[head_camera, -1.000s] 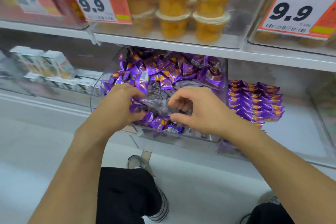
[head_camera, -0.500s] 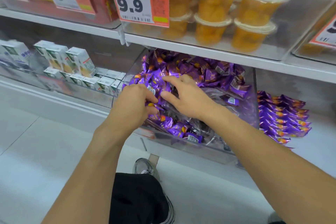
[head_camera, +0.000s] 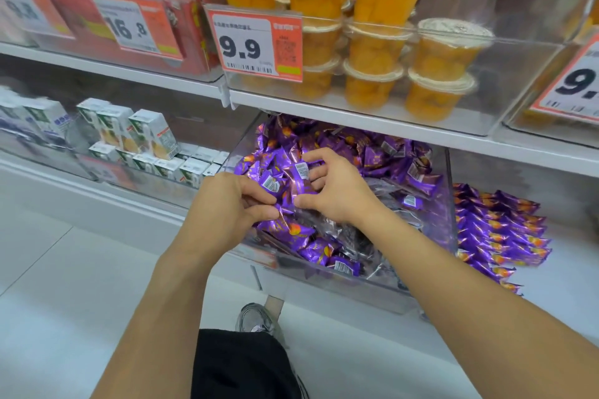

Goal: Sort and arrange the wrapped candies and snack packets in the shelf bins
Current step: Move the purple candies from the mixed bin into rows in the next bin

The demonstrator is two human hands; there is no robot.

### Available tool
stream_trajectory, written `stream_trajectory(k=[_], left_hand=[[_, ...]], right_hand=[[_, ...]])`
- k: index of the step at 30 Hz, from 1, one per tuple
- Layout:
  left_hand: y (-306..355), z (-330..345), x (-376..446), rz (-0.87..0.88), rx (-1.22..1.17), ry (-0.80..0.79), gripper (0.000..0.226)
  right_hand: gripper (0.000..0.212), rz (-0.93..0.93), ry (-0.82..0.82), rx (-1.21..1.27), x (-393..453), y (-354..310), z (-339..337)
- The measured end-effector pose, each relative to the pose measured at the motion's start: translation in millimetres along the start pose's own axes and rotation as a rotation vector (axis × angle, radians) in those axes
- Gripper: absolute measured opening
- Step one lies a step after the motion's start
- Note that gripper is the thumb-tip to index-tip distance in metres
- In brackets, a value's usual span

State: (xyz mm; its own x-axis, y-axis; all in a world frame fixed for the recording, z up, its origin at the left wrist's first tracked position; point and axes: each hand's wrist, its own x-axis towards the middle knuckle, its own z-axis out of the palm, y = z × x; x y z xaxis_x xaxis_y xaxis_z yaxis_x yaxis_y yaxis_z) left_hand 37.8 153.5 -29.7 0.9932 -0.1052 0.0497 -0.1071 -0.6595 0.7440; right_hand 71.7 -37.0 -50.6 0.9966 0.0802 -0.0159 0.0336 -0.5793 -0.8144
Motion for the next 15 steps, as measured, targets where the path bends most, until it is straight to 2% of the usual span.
stream_trajectory(k=[4,7,9,12,15], left_hand=[[-1.5,0.7,2.0,-0.011,0.013,0.044,0.014],[1.8,7.8,3.2,-0.014,0.021,0.072,0.014],[3.3,12.1,3.5,-0.006,0.017,0.102,0.013],[3.3,13.4,3.5,-0.005,0.008,0.119,0.014],[1.9,11.0,2.4,-0.009,0.015,0.11,0.01]], right_hand=[[0.067,0.044,0.087,0.112,-7.0,-1.5,0.2],[0.037,-0.006,0.116,0.252,-23.0,-5.5,-2.7],[0.032,-0.06,0.104,0.305,-37.1,-7.4,-4.2],[0.036,-0.092,-0.008,0.198,-51.8,-7.5,0.9],[0.035,-0.107,-0.004,-0.012,-55.9,-4.6,9.2]])
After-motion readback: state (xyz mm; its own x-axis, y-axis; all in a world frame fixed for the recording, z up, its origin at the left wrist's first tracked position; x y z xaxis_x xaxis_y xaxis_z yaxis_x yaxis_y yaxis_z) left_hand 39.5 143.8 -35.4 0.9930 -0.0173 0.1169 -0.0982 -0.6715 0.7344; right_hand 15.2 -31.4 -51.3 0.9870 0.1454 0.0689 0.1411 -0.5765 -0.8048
